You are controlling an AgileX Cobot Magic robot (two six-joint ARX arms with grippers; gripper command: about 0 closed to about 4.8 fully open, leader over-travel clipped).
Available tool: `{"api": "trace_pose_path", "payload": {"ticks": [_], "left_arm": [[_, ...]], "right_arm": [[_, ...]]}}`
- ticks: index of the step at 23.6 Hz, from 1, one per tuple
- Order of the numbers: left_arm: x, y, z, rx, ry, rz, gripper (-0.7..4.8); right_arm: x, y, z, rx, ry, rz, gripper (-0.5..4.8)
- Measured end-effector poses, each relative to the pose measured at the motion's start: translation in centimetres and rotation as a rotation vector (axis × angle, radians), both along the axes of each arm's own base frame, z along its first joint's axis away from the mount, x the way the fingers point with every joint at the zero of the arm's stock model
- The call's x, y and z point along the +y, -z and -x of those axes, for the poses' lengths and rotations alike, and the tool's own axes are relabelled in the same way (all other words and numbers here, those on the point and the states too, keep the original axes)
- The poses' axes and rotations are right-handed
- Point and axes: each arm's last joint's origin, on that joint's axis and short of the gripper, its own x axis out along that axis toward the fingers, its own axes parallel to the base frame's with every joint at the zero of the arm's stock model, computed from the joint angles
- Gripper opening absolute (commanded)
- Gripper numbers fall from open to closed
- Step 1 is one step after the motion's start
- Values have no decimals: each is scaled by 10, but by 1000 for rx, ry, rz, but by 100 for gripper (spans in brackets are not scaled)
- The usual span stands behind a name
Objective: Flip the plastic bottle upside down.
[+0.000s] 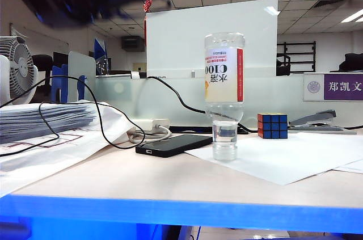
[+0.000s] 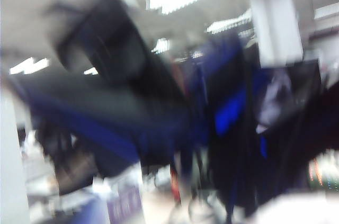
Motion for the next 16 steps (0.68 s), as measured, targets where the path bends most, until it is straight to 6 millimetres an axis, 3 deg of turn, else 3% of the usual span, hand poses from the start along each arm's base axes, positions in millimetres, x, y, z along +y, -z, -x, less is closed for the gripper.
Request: {"api": "trace_pose_path", "payload": {"ticks": [3,5,7,10,13,15,16], "left_arm": [[21,-35,6,53,-95,30,-4],[45,-53,6,150,-245,-20,-4],[67,-72,18,198,-424,-96,-4],[92,-105,58,183,-657,-198,-4],[113,-121,91,229,-730,-245,-4],[128,-132,121,272,-772,-245,-4],[139,-139,141,279,-784,-225,-4]], "right_arm": [[-19,-17,7,-84,82,-47,-8],[-48,-30,12,-125,160,-56,-8],[-70,-49,26,-180,213,-52,-8],[-101,-83,63,-295,253,39,-8],[-117,-100,89,-309,252,157,-8],[-127,-115,114,-337,284,199,-8],[-136,-129,137,-369,333,208,-8]]}}
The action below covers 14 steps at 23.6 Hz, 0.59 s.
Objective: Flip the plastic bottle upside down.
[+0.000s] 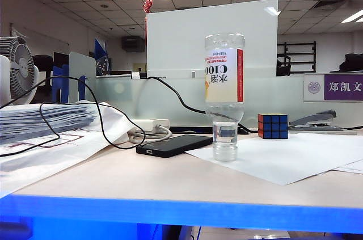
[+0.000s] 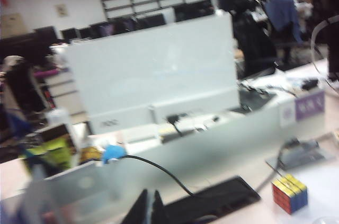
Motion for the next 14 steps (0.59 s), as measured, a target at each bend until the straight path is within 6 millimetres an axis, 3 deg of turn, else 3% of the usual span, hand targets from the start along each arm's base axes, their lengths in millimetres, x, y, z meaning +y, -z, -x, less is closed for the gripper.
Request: {"api": "trace_pose_path", "payload": {"ticks": [3,4,6,8,11,14], "left_arm": [[26,-19,48,-88,-43,64,-4],[35,-25,67,-134,-50,90,-4],[52,-29,95,-182,-128,134,-4],[62,-29,111,-185,-195,144,-4],[65,-20,119,-125,-200,96,-4],[71,-17,133,-137,-146,87,-4]], "right_arm": [[-8,-28,58,-101,105,15,-8],[-6,-41,92,-178,157,24,-8],[4,-54,131,-284,197,44,-8],[12,-56,156,-308,230,53,-8],[24,-50,180,-297,220,3,-8],[56,-53,246,-456,179,-80,-8]]}}
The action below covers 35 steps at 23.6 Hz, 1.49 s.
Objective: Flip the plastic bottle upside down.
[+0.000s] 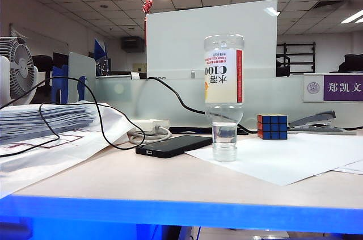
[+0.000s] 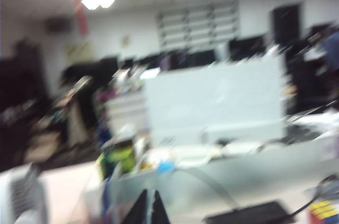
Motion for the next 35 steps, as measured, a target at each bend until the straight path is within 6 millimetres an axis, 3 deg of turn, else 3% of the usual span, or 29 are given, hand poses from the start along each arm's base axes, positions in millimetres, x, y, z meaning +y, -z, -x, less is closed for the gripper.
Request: {"api": "trace_pose_path", "payload": {"ticks": [2,6,10,11,14,16,19,23,29,35], "left_arm": [[1,-2,2,-23,14,6,-4],[0,-1,1,-24,7,-22,-4],[0,-1,1,-29,-5,-57,-4],[0,-1,1,-30,-5,-58,-4],[0,0,1,-23,-5,-61,-4],[0,2,0,-2,-3,-69,-4],[-1,6,-1,42,3,-73,-4],[-2,13,-2,110,7,-98,-4],[-2,16,-3,143,7,-114,-3],[-2,17,-3,145,7,-115,-4]], "right_arm": [[16,0,32,-110,-33,-22,-8],[17,0,35,76,3,-75,-8],[31,7,65,48,64,43,-8],[30,8,63,59,77,42,-8],[12,29,26,227,111,-21,-8],[6,40,11,298,115,-42,-8],[3,47,4,327,114,-51,-8],[-10,67,-21,369,146,-132,-8],[-27,111,-58,458,172,-143,-8],[-32,129,-70,522,172,-166,-8]]}}
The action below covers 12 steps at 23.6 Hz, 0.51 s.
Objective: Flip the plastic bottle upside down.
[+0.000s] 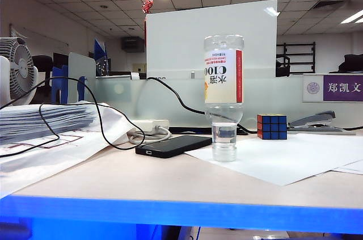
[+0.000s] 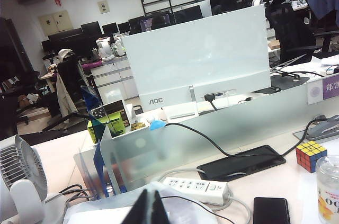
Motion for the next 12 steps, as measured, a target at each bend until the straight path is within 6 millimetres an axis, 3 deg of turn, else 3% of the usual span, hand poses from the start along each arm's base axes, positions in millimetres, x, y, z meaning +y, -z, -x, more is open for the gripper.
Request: {"api": "trace_pose_path", "payload": {"ticks": [5,12], "left_arm": [[0,0,0,-9,-15,-34,-3],[6,8,-2,23,-171,-43,-3]], "right_arm": [[0,-1,1,-6,0,3,-8],[0,-1,1,-6,-1,3,-8]]}}
